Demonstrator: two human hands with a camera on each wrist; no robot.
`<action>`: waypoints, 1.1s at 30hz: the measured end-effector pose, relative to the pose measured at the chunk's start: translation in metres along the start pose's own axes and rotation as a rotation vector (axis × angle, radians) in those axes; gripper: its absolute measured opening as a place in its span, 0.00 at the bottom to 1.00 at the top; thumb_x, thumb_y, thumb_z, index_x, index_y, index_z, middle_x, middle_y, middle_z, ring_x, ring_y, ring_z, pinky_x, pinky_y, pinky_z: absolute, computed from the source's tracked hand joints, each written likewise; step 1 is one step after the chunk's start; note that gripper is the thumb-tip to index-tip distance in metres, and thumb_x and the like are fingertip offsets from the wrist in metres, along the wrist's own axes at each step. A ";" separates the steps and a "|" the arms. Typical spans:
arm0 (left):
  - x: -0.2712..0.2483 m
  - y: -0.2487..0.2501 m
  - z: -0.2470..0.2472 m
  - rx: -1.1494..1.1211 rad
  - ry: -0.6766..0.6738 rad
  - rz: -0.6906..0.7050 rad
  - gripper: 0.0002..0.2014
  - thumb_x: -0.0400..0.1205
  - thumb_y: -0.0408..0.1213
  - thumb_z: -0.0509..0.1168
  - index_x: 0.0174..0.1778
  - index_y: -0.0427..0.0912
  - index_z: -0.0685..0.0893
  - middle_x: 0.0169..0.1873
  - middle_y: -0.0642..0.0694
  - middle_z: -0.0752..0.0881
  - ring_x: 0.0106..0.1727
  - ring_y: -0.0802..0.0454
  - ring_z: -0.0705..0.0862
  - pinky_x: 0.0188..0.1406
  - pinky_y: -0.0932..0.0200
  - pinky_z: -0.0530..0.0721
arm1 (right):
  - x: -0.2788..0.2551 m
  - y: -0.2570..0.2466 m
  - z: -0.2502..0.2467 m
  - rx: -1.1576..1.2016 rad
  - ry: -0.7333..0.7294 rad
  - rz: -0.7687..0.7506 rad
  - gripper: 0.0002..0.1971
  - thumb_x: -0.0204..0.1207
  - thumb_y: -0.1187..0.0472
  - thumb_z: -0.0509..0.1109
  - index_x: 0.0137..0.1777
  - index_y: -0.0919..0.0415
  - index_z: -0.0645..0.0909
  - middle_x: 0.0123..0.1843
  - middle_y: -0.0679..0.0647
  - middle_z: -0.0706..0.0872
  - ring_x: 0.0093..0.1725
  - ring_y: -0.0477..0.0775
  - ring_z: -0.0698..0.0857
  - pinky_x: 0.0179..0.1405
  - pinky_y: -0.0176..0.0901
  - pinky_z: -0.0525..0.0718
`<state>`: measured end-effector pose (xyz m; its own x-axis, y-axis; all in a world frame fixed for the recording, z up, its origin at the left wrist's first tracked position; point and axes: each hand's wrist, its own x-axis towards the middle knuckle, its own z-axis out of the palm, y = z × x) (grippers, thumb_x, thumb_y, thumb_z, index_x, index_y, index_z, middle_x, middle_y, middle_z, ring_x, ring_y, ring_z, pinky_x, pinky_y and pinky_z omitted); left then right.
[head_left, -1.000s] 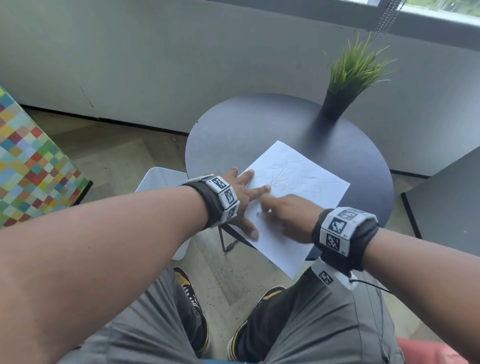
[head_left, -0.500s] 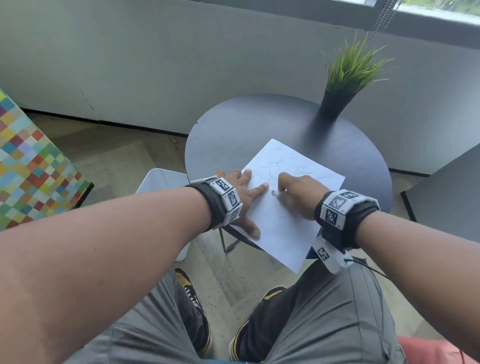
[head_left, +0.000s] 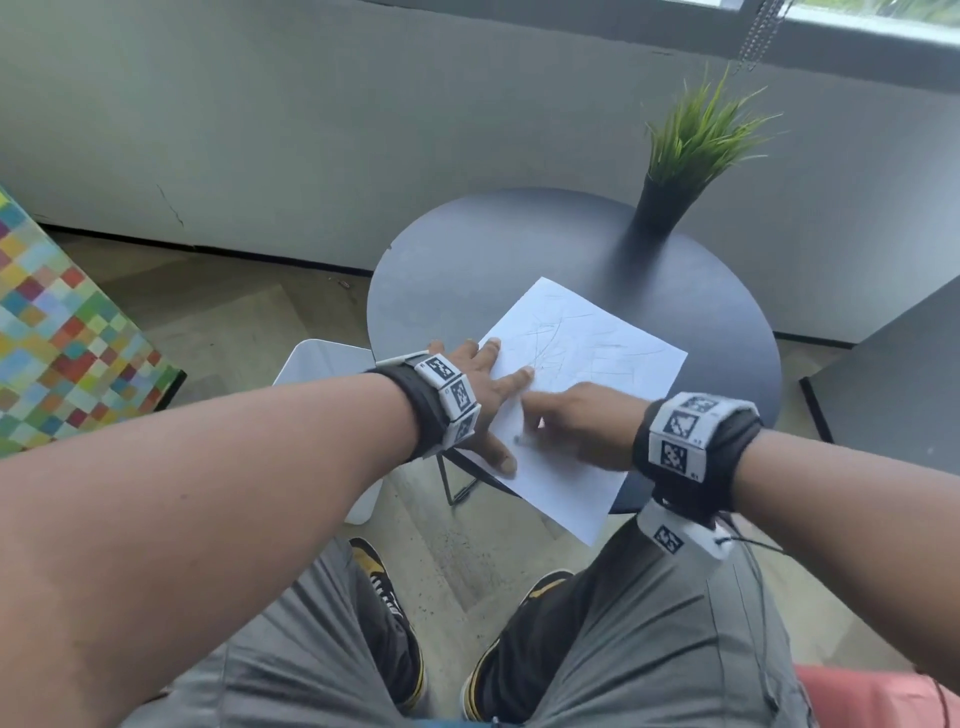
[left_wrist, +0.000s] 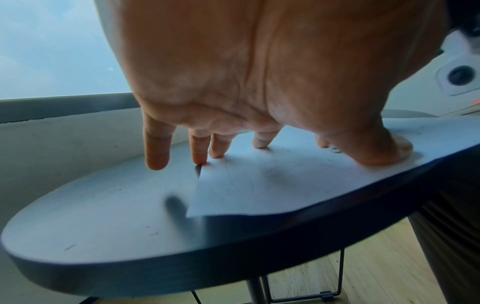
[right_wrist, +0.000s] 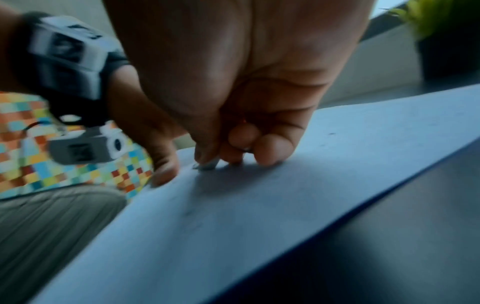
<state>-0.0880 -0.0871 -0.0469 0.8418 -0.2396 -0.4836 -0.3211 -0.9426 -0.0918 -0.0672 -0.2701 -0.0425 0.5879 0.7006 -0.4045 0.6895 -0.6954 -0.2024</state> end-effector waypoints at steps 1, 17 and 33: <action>0.001 0.000 0.000 0.007 0.001 0.005 0.63 0.62 0.84 0.62 0.87 0.62 0.40 0.87 0.36 0.45 0.86 0.35 0.52 0.78 0.27 0.61 | 0.003 0.010 -0.004 0.034 0.039 0.070 0.09 0.82 0.48 0.60 0.57 0.49 0.75 0.48 0.50 0.82 0.48 0.58 0.80 0.43 0.46 0.74; 0.000 0.015 -0.005 -0.019 -0.002 -0.006 0.64 0.60 0.81 0.67 0.87 0.58 0.45 0.88 0.47 0.42 0.84 0.33 0.55 0.73 0.25 0.65 | -0.001 0.013 -0.013 0.001 0.093 0.137 0.10 0.83 0.53 0.57 0.57 0.57 0.69 0.46 0.58 0.82 0.45 0.63 0.79 0.46 0.54 0.80; 0.002 0.012 -0.002 -0.036 -0.019 -0.008 0.65 0.59 0.83 0.66 0.86 0.64 0.39 0.88 0.46 0.40 0.84 0.32 0.51 0.73 0.20 0.61 | 0.003 0.016 -0.016 -0.036 0.114 0.108 0.10 0.82 0.58 0.58 0.59 0.62 0.69 0.50 0.62 0.83 0.49 0.65 0.81 0.44 0.52 0.77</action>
<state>-0.0893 -0.0996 -0.0475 0.8358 -0.2284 -0.4992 -0.2986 -0.9522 -0.0643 -0.0471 -0.2767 -0.0325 0.7018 0.6374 -0.3182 0.6335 -0.7626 -0.1304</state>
